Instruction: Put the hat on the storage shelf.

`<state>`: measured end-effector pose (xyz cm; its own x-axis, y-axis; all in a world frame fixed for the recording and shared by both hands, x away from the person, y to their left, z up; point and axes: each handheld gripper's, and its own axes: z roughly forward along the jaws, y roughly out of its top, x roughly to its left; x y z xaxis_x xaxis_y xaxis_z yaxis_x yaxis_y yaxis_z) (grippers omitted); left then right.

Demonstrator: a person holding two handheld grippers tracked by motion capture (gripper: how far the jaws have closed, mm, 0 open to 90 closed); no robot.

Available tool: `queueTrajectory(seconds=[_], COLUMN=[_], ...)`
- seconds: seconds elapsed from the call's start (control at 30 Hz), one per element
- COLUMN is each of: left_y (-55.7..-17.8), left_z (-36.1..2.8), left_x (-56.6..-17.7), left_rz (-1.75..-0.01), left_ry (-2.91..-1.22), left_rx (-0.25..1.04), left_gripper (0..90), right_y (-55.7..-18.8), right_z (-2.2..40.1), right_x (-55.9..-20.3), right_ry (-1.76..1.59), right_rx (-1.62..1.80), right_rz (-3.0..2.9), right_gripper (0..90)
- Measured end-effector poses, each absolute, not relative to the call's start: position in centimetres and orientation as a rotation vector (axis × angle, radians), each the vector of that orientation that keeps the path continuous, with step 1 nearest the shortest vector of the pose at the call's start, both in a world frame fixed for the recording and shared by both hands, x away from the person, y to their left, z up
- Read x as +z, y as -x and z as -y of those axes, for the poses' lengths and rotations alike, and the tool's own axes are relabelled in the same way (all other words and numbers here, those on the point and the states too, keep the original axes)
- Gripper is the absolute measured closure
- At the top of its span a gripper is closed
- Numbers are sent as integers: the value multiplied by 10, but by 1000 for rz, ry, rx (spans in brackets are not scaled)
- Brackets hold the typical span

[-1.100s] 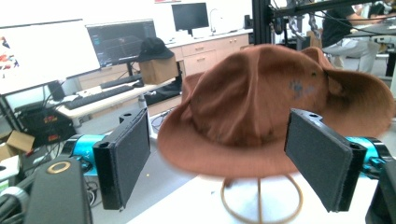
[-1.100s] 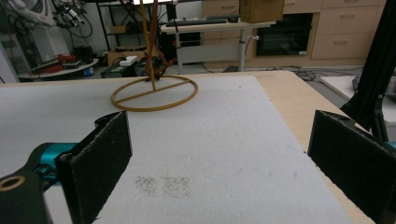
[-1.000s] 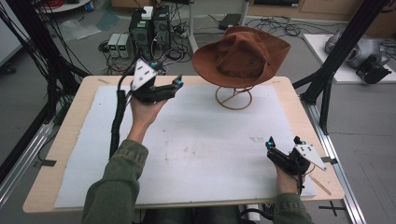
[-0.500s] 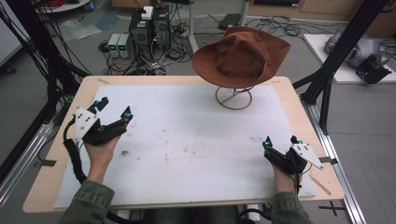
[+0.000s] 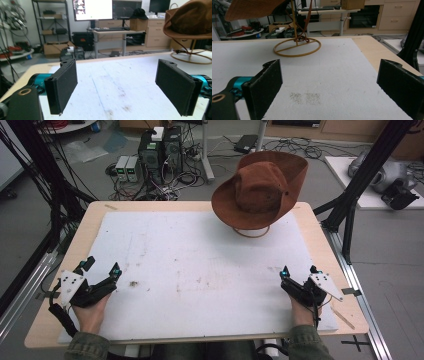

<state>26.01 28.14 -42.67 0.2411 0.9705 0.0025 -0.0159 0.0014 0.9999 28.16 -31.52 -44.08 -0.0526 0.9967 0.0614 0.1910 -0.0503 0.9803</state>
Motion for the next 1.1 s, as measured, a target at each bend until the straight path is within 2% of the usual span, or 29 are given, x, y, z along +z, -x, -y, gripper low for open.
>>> queueTrajectory(seconds=[0.3,1.1], left_y=[-253,-251], left_z=[-285,-288], left_x=[-440,-441], left_rz=[-1043,-1046], left_ry=[-1311,-1279], left_rx=[1015,1002], left_gripper=[172,170], right_y=[-284,-282], right_z=[312,313], right_x=[-442,-445], right_ry=[-1361,-1383], right_rx=[1197,1185], right_rz=[-1373,-1388], right_gripper=[54,54])
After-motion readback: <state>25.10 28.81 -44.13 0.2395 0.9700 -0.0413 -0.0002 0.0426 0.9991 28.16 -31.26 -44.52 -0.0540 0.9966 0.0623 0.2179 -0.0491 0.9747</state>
